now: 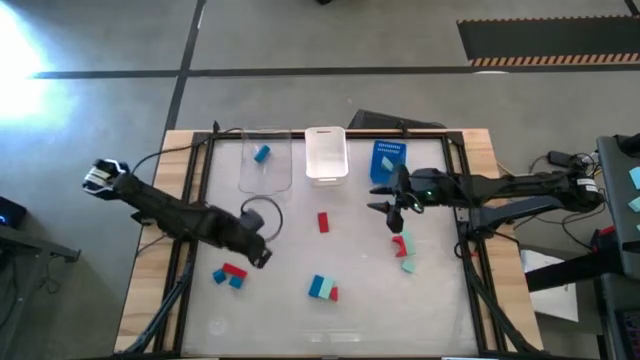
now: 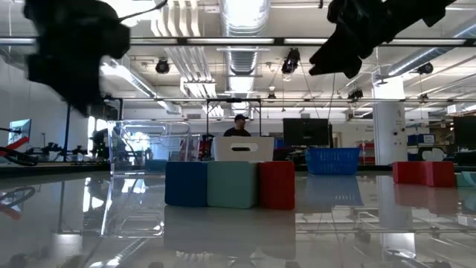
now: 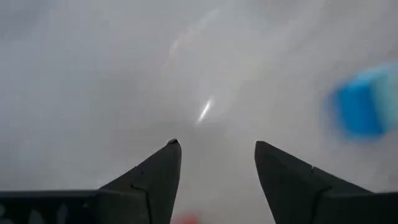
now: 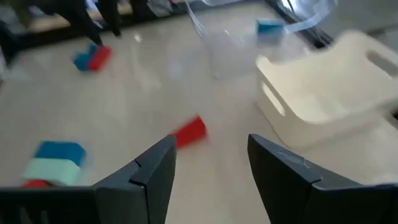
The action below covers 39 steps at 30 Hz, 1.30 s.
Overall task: Sort & place blocks by color
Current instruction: Put the bottom red block into the white bin
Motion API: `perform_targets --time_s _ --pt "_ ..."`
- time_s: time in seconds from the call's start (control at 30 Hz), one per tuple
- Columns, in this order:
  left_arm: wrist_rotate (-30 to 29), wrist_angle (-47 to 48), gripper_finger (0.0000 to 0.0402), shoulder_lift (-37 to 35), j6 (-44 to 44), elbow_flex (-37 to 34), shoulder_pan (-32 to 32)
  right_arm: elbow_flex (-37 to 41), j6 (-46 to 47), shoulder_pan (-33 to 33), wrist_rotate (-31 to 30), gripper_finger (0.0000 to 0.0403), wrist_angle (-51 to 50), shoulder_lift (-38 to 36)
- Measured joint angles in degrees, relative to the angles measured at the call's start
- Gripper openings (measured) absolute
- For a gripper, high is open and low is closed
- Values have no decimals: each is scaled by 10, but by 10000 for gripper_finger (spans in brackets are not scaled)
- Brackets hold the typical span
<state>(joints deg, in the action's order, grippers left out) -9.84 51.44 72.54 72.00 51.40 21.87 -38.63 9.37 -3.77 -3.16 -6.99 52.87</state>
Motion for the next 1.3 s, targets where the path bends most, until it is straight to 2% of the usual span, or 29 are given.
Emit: perform_targets --time_s 0.13,0.23,0.37,0.63,0.83,1.3 --pt "97 114 189 61 17 49 39 19 -6 19 0 189 57 -5" --pt "139 160 189 86 -74 58 69 22 -23 24 0 189 77 -2" --pt "140 171 189 99 -242 46 119 16 -35 24 0 189 78 1" --pt "121 154 189 95 -367 1 139 14 -51 24 1 189 78 2" --pt "105 97 189 94 -394 -32 139 14 -56 24 1 189 78 1" --pt "99 -54 181 103 -379 -110 138 14 -71 24 1 189 78 1"
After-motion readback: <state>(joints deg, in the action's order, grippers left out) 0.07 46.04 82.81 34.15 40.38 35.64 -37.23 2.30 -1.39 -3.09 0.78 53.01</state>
